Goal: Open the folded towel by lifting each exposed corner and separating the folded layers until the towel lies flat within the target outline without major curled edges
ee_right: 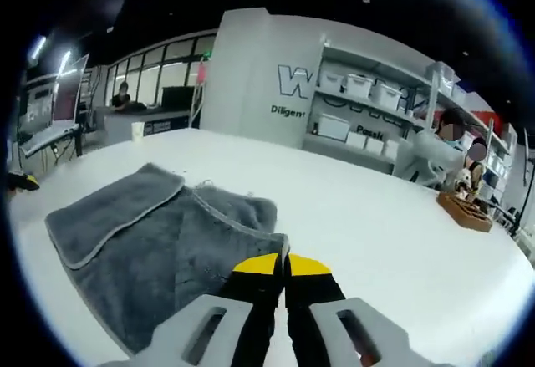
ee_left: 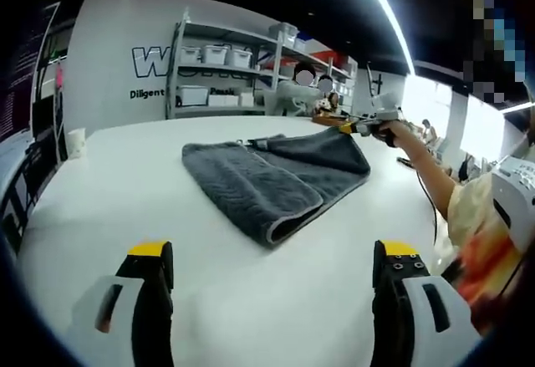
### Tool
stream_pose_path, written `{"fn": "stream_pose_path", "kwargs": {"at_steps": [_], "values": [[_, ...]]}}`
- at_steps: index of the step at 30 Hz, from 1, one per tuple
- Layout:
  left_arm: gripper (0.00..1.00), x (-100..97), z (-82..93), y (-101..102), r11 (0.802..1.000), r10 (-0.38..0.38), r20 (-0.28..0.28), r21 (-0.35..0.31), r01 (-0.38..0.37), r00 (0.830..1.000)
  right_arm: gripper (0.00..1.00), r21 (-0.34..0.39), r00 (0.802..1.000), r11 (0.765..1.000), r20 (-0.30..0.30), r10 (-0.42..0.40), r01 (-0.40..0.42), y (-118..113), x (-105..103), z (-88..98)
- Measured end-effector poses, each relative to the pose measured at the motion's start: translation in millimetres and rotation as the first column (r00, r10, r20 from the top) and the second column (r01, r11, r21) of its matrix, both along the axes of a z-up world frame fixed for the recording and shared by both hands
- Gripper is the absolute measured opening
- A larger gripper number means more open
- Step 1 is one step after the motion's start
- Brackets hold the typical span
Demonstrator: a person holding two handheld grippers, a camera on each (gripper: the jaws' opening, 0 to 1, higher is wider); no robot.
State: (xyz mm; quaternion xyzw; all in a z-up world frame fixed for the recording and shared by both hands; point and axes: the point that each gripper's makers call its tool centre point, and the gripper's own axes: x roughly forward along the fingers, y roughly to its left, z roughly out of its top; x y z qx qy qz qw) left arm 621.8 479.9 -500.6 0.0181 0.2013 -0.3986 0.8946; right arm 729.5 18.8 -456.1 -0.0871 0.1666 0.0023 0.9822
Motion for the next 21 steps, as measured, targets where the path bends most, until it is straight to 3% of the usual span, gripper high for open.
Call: {"fn": "stream_pose_path", "kwargs": {"at_steps": [10, 21], "values": [[0.98, 0.3, 0.7, -2, 1.0, -0.005, 0.003, 0.004, 0.005, 1.0, 0.0, -0.041, 0.989, 0.993, 0.107, -0.105, 0.11, -28, -37, 28.9], [0.98, 0.5, -0.8, -2, 1.0, -0.007, 0.002, 0.013, 0.007, 1.0, 0.0, -0.065, 0.964, 0.971, 0.149, -0.218, 0.229, -50, -80, 25.9]]}}
